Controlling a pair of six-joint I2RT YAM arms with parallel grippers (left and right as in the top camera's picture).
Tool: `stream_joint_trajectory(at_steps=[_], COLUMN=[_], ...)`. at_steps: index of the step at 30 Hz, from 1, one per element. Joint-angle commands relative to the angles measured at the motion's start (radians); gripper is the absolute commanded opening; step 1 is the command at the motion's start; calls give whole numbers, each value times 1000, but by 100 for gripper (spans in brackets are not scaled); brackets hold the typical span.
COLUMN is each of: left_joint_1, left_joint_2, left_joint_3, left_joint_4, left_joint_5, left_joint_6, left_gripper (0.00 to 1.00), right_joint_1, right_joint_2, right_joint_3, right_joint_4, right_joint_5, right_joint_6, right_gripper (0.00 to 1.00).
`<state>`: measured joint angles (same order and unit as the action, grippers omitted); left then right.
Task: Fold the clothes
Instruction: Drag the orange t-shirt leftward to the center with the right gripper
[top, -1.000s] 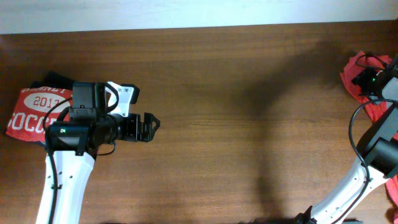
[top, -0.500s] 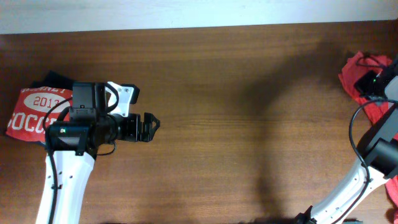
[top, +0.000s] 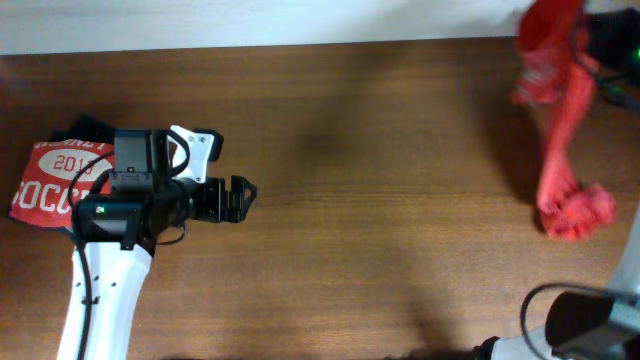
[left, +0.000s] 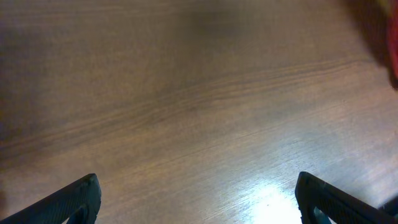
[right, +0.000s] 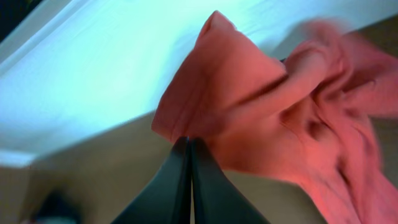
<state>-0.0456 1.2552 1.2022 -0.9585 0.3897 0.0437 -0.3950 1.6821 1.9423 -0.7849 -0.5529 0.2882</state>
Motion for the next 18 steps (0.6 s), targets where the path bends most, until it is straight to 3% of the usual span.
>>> stream_joint_trajectory(at_steps=[1, 8, 11, 18], left_joint_1=[1, 0, 0, 0], left_joint_2=[-7, -21, -25, -29], left_joint_3=[102, 260, 288, 291], left_joint_4=[-2, -56, -97, -111], left_joint_5=[13, 21, 76, 50], left_joint_6=[-5, 15, 90, 113], left_gripper=[99, 99, 99, 99], right_joint_1=[119, 365, 436, 605], right_joint_2=[54, 73, 74, 99], right_joint_3=[-19, -19, -19, -20], right_joint_4=[-81, -127, -133, -233], right_joint_5=[-41, -38, -10, 16], right_joint_6=[-47, -204, -206, -206], right_gripper=[4, 4, 4, 4])
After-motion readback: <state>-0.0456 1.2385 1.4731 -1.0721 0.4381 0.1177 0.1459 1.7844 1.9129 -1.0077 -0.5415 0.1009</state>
